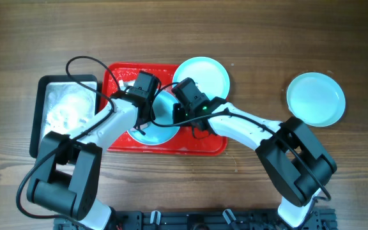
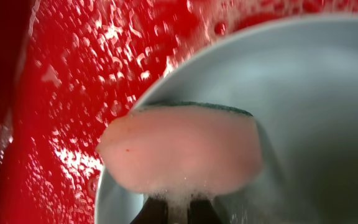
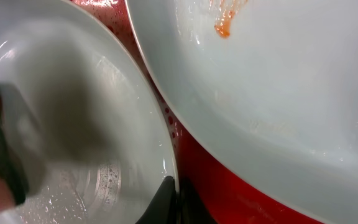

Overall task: Clean dirty plates on tray and stack at the side
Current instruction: 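Scrub the held plate's face with the sponge in the left gripper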

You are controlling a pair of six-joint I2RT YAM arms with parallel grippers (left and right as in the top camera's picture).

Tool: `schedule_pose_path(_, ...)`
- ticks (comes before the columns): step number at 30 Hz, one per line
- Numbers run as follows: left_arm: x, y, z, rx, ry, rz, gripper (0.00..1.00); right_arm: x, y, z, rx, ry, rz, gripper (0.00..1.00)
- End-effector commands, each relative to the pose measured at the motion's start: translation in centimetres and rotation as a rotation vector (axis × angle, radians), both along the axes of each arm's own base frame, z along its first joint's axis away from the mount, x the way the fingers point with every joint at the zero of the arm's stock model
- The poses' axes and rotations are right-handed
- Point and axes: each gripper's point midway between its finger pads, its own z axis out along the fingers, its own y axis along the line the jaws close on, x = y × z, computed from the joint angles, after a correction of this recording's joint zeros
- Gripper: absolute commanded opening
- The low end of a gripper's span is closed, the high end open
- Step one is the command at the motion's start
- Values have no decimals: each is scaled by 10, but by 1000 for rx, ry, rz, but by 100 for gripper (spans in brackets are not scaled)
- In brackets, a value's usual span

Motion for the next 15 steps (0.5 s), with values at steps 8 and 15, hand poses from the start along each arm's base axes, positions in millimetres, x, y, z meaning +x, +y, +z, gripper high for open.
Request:
schedule_pose_path(8,-6,-79,-8,-416,74,-242,4,0,0,-6,-11,17,2,4)
schedule_pose_path(15,-26,-108,0,-602,154,-331,4,-1,0,-6,-12,19,2,4)
